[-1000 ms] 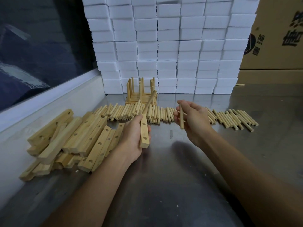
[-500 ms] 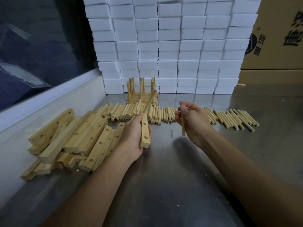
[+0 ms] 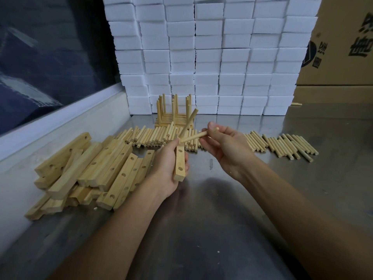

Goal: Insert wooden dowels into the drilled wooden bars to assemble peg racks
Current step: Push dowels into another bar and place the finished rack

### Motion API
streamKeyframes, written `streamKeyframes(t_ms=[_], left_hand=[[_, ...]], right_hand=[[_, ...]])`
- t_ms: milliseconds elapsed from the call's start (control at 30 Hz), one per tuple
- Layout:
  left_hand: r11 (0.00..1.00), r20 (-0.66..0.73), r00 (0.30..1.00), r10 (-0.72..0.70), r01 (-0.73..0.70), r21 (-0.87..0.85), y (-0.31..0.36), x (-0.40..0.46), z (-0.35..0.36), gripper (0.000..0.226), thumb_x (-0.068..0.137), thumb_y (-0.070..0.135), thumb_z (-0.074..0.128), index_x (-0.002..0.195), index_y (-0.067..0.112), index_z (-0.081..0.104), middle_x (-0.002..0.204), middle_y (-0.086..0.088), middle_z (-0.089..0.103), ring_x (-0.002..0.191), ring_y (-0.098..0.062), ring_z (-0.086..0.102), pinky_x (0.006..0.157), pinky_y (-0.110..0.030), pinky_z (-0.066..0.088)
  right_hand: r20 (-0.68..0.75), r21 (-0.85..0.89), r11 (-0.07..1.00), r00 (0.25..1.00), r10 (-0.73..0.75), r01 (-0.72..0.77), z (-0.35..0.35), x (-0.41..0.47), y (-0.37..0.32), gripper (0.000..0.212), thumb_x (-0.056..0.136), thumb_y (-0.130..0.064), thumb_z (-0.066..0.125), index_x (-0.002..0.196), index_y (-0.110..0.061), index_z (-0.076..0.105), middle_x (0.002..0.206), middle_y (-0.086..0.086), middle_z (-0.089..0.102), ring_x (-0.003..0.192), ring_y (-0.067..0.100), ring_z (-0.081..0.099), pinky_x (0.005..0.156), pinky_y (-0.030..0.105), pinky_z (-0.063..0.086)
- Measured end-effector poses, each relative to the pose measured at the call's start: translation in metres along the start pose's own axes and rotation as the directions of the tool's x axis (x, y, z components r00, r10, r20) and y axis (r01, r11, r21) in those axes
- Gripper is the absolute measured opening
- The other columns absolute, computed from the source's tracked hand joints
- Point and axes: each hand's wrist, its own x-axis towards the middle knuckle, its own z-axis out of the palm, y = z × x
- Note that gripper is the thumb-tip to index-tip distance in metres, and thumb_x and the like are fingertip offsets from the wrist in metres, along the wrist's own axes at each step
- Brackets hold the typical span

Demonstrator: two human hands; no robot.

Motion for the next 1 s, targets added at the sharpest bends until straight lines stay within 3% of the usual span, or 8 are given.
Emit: streamKeyframes(t_ms=[100, 233, 367, 567, 667, 767, 900, 1000], left_hand=[[1.0, 0.022, 1.0, -0.003, 0.003, 0.001, 0.001, -0.001, -0.001, 0.024, 0.103, 0.031, 0.045, 0.101, 0.01, 0.057, 0.061, -0.004, 0.046, 0.036, -0.013, 0.035, 0.032, -0.02, 0.028], [1.0, 0.016, 1.0, 0.003, -0.003, -0.003, 0.001, -0.001, -0.001, 0.026, 0.103, 0.031, 0.045, 0.107, 0.009, 0.058, 0.061, -0.004, 0.046, 0.037, -0.012, 0.036, 0.032, -0.02, 0.028], [1.0, -0.01, 1.0, 0.015, -0.015, 0.01, 0.0, 0.0, 0.0, 0.026, 0.103, 0.029, 0.046, 0.111, 0.007, 0.057, 0.061, -0.005, 0.046, 0.036, -0.012, 0.037, 0.032, -0.019, 0.029], [1.0, -0.014, 1.0, 0.018, -0.017, 0.025, -0.001, 0.0, -0.001, 0.025, 0.103, 0.03, 0.045, 0.103, 0.008, 0.057, 0.058, -0.004, 0.045, 0.036, -0.012, 0.034, 0.032, -0.019, 0.026], [1.0, -0.023, 1.0, 0.02, -0.02, 0.009, -0.001, 0.0, -0.002, 0.026, 0.103, 0.029, 0.045, 0.091, 0.01, 0.058, 0.055, -0.004, 0.044, 0.034, -0.013, 0.033, 0.033, -0.018, 0.024], [1.0, -0.015, 1.0, 0.023, -0.023, -0.004, -0.002, 0.001, -0.003, 0.028, 0.103, 0.029, 0.045, 0.086, 0.011, 0.057, 0.055, -0.003, 0.044, 0.033, -0.012, 0.033, 0.032, -0.018, 0.024], [1.0, -0.018, 1.0, 0.021, -0.021, -0.017, -0.003, 0.002, -0.004, 0.027, 0.103, 0.03, 0.045, 0.089, 0.011, 0.058, 0.054, -0.003, 0.044, 0.034, -0.012, 0.034, 0.032, -0.018, 0.024], [1.0, -0.034, 0.999, 0.017, -0.017, -0.014, -0.004, 0.003, -0.003, 0.027, 0.103, 0.028, 0.045, 0.087, 0.01, 0.057, 0.054, -0.004, 0.043, 0.034, -0.012, 0.034, 0.032, -0.018, 0.024]], right_hand=[[0.023, -0.072, 0.997, 1.0, -0.002, 0.004, -0.001, -0.001, 0.004, 0.01, 0.09, -0.009, 0.069, 0.092, 0.0, 0.068, 0.081, 0.01, 0.075, 0.081, 0.018, 0.073, 0.071, 0.025, 0.061], [0.038, -0.143, 0.989, 0.999, -0.022, 0.027, -0.002, -0.003, 0.004, 0.017, 0.09, -0.008, 0.068, 0.099, 0.006, 0.066, 0.086, 0.015, 0.073, 0.081, 0.02, 0.073, 0.074, 0.027, 0.062], [0.047, -0.272, 0.951, 0.989, -0.141, 0.149, 0.002, -0.005, 0.002, 0.022, 0.088, -0.005, 0.071, 0.103, 0.009, 0.063, 0.085, 0.02, 0.07, 0.077, 0.023, 0.072, 0.068, 0.027, 0.061], [0.227, -0.562, 0.692, 0.889, -0.397, 0.452, 0.012, -0.01, -0.003, 0.017, 0.081, -0.01, 0.079, 0.093, -0.003, 0.068, 0.082, 0.012, 0.073, 0.076, 0.023, 0.073, 0.069, 0.033, 0.062], [0.303, -0.62, 0.591, 0.853, -0.426, 0.516, 0.016, -0.012, -0.002, 0.019, 0.08, -0.01, 0.081, 0.095, -0.003, 0.07, 0.085, 0.012, 0.074, 0.08, 0.025, 0.073, 0.075, 0.038, 0.061], [0.366, -0.648, 0.547, 0.846, -0.387, 0.53, 0.017, -0.012, -0.007, 0.014, 0.084, -0.01, 0.077, 0.097, -0.006, 0.072, 0.085, 0.009, 0.075, 0.08, 0.018, 0.074, 0.075, 0.031, 0.061], [0.406, -0.658, 0.591, 0.881, -0.243, 0.466, 0.013, -0.011, -0.02, 0.012, 0.09, -0.006, 0.069, 0.1, -0.001, 0.071, 0.091, 0.012, 0.076, 0.084, 0.017, 0.075, 0.075, 0.028, 0.061], [0.296, -0.625, 0.675, 0.919, -0.259, 0.392, 0.014, -0.013, -0.015, 0.022, 0.085, -0.013, 0.076, 0.091, 0.006, 0.069, 0.08, 0.014, 0.075, 0.073, 0.023, 0.074, 0.066, 0.029, 0.062]])
